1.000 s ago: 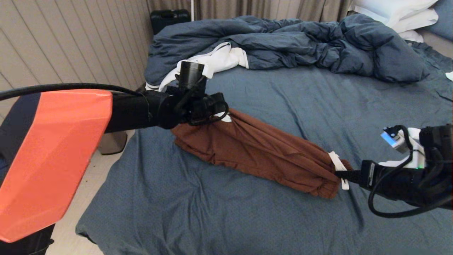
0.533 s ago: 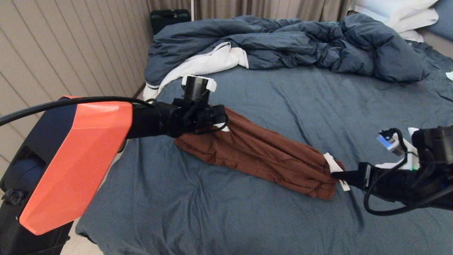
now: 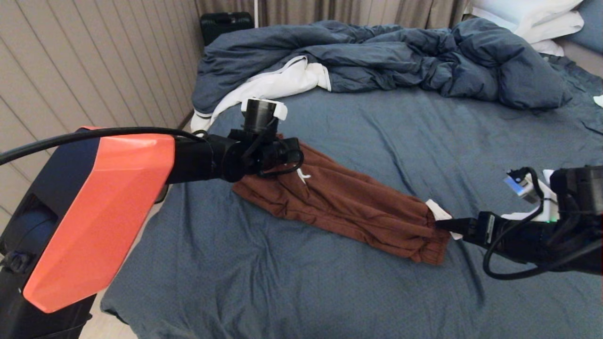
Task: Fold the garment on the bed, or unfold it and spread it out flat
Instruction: Fold the brown shorts
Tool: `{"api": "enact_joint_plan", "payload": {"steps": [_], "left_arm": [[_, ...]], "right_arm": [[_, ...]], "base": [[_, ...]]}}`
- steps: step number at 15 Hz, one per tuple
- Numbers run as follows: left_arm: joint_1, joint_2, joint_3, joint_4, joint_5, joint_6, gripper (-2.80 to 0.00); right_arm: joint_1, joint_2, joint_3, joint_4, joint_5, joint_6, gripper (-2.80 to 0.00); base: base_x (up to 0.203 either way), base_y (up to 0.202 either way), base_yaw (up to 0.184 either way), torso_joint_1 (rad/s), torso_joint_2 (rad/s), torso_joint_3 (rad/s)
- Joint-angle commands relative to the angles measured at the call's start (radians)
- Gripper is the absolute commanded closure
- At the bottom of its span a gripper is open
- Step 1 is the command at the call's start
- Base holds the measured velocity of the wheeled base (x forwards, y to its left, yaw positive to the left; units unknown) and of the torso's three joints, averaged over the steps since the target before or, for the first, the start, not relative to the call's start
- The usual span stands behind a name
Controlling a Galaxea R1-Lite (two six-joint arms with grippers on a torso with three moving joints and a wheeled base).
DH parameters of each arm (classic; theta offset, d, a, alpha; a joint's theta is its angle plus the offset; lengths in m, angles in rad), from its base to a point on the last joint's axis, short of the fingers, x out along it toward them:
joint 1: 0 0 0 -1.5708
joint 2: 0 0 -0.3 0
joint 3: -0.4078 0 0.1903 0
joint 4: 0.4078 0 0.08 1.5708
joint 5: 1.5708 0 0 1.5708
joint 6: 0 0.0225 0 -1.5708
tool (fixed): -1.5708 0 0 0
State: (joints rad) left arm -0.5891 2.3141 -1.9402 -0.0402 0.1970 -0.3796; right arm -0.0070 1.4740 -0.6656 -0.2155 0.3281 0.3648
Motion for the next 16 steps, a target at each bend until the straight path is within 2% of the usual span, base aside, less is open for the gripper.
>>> {"api": "enact_joint_plan", "payload": {"steps": [1,5,7,8,9,10,13,16], "left_arm": [[0.000,-0.026,0.000,-0.001,0.002,-0.002,-2.80],[0.004,-0.109,0.004,0.015,0.007,-0.007,-2.80],[0.007,-0.164,0.015,0.059,0.008,-0.015,-2.80],[0.009,-0.198,0.037,0.095,0.009,-0.030,-2.80],[0.010,-0.234,0.084,0.134,0.009,-0.048,-2.80],[0.010,-0.265,0.141,0.157,0.008,-0.057,0.00],[0.002,-0.396,0.409,0.188,0.002,-0.077,0.00],[-0.002,-0.556,0.724,0.175,-0.002,-0.111,0.00]], "right_arm": [[-0.008,-0.021,-0.002,-0.002,0.002,0.003,-2.80],[-0.025,-0.089,-0.015,-0.001,0.010,0.007,-2.80],[-0.025,-0.137,-0.021,0.004,0.009,0.010,-2.80],[-0.024,-0.169,-0.024,0.008,0.009,0.011,0.00],[-0.023,-0.203,-0.032,0.022,0.007,0.010,0.00],[-0.019,-0.226,-0.049,0.067,0.008,0.009,0.00],[0.016,-0.214,-0.153,0.240,0.028,-0.001,0.00],[0.111,-0.038,-0.317,0.383,0.039,-0.008,0.00]], "base": [[0.000,0.000,0.000,0.000,0.00,0.000],[0.000,0.000,0.000,0.000,0.00,0.000],[0.000,0.000,0.000,0.000,0.00,0.000],[0.000,0.000,0.000,0.000,0.00,0.000],[0.000,0.000,0.000,0.000,0.00,0.000],[0.000,0.000,0.000,0.000,0.00,0.000],[0.000,0.000,0.000,0.000,0.00,0.000],[0.000,0.000,0.000,0.000,0.00,0.000]]}}
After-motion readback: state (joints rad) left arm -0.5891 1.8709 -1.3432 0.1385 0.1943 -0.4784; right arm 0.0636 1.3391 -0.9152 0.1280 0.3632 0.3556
